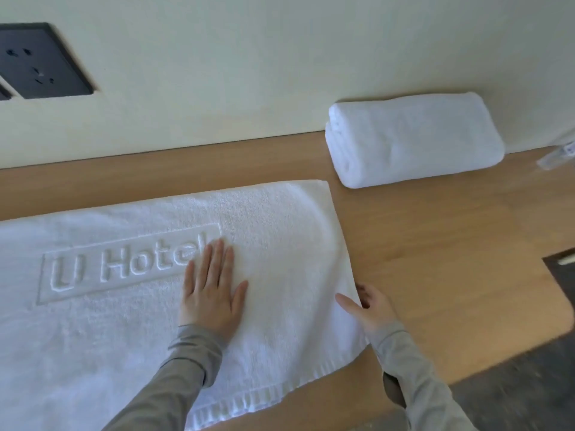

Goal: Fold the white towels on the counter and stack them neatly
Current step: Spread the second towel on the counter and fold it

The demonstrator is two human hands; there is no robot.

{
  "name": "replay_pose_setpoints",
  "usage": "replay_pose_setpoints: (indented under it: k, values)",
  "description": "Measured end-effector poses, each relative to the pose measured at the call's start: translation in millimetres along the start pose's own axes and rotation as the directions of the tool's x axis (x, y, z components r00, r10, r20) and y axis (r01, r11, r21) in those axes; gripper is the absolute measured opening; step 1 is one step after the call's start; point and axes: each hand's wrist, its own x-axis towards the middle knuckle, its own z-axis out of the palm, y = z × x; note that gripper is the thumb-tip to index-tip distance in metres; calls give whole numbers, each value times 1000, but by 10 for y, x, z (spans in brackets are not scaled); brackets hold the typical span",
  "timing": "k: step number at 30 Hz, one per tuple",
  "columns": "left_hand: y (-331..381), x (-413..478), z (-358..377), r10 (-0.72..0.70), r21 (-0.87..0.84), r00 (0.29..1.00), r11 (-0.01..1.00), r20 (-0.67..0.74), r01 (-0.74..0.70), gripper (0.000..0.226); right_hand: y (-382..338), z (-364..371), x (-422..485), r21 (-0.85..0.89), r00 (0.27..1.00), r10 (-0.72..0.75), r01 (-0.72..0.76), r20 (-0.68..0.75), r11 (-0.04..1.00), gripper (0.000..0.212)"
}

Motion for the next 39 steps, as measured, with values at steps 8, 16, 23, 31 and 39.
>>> replay_pose_setpoints:
  k: [8,16,23,31,39]
  values:
    - [22,-14,-25,4,-18,1000,1000,-4,-4,71,179,152,-313,30,999,-15,17,-45,999,18]
    - [17,-15,-42,10,-37,1000,999,0,-10,75,50,322,-308,521,986,-36,-56,164,852,49]
    - [5,-18,-19,13,-45,1000,999,-4,-13,72,-49,342,-211,614,974,-58,-90,218,784,49]
    - [14,-96,-200,107,-255,994,961,-26,-110,77,-123,482,-238,629,992,-22,-64,128,774,55]
    - [651,-546,-552,449,-814,880,562,153,-146,97,-460,699,-328,529,999,0,19,-35,848,3]
